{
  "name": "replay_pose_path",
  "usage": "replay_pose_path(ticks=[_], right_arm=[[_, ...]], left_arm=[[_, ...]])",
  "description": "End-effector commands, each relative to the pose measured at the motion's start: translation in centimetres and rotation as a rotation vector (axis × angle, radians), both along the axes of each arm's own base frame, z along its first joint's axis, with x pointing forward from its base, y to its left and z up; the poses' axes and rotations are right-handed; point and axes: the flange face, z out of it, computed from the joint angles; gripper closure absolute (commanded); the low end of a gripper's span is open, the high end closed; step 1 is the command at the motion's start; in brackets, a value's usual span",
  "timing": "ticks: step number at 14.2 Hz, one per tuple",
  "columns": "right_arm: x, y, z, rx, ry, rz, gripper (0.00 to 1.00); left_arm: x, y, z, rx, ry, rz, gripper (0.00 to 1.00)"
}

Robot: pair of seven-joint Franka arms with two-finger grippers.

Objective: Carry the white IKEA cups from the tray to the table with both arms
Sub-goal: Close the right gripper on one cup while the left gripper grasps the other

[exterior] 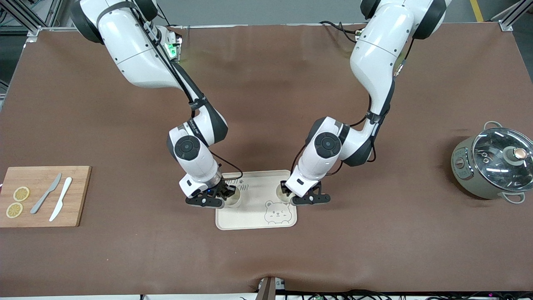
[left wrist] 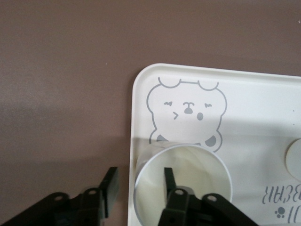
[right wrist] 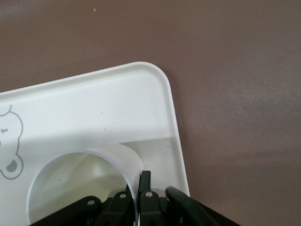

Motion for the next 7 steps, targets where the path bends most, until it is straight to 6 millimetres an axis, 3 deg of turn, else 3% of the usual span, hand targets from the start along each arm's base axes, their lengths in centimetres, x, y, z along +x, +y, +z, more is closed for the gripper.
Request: replay_pose_path(ticks=[1, 4, 7], right_arm=[[0.3, 0.4, 0.2, -0.006, -0.011, -0.01, 1.0], [0.5, 0.6, 1.1, -0.001, -0.014, -0.011, 1.0], [1.3, -0.7, 3.5, -0.013, 0.006, -0.029, 1.0]], left_arm=[[0.3, -0.2, 0.2, 0.021, -0.031, -0.025, 0.91], [0.1, -0.5, 0.3, 0.029, -0.037, -0.032, 1.0], [-0.3, -1.4, 0.8, 0.021, -0.041, -0.03, 1.0]])
